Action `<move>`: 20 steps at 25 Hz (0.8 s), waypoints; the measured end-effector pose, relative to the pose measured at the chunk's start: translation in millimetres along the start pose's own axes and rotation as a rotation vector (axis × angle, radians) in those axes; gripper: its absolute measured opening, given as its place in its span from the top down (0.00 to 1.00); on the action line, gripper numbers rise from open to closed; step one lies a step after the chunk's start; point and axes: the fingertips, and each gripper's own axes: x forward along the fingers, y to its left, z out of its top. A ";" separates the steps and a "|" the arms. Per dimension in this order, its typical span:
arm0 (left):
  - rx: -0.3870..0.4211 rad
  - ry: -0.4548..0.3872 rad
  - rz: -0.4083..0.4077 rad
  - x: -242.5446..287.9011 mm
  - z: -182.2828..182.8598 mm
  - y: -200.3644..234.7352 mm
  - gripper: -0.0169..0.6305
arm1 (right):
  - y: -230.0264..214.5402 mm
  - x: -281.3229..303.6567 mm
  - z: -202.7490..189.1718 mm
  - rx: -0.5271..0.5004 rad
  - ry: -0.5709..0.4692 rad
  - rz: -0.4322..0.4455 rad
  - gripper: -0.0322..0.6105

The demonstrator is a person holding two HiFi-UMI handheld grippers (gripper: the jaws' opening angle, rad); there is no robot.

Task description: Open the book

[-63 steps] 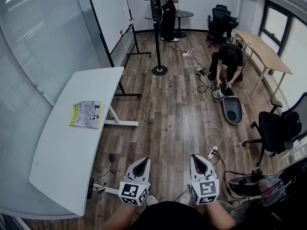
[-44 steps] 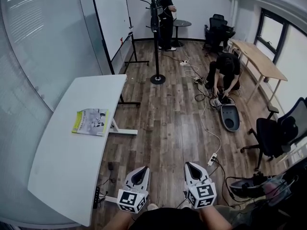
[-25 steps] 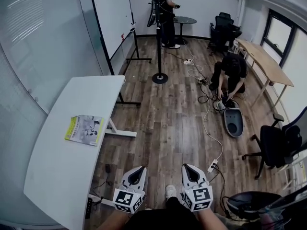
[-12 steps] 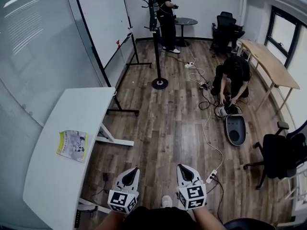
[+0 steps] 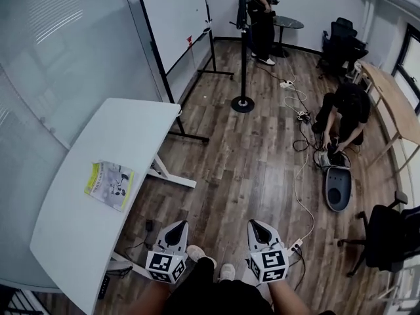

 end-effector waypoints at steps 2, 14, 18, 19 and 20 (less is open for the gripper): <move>-0.006 0.001 0.032 -2.1 1.2 19.4 0.96 | 9.9 19.8 7.4 -0.012 0.007 0.027 0.94; 0.046 0.037 0.151 7.9 2.8 122.5 0.96 | 79.4 152.0 57.1 -0.090 0.018 0.193 0.94; 0.064 0.049 0.178 14.6 9.1 142.3 0.96 | 115.0 190.4 67.6 -0.117 0.025 0.281 0.94; 0.066 0.053 0.189 15.3 10.8 150.5 0.96 | 126.1 199.4 71.7 -0.128 0.020 0.302 0.94; 0.065 0.052 0.197 14.8 12.5 159.6 0.96 | 138.0 208.6 75.1 -0.138 0.015 0.321 0.94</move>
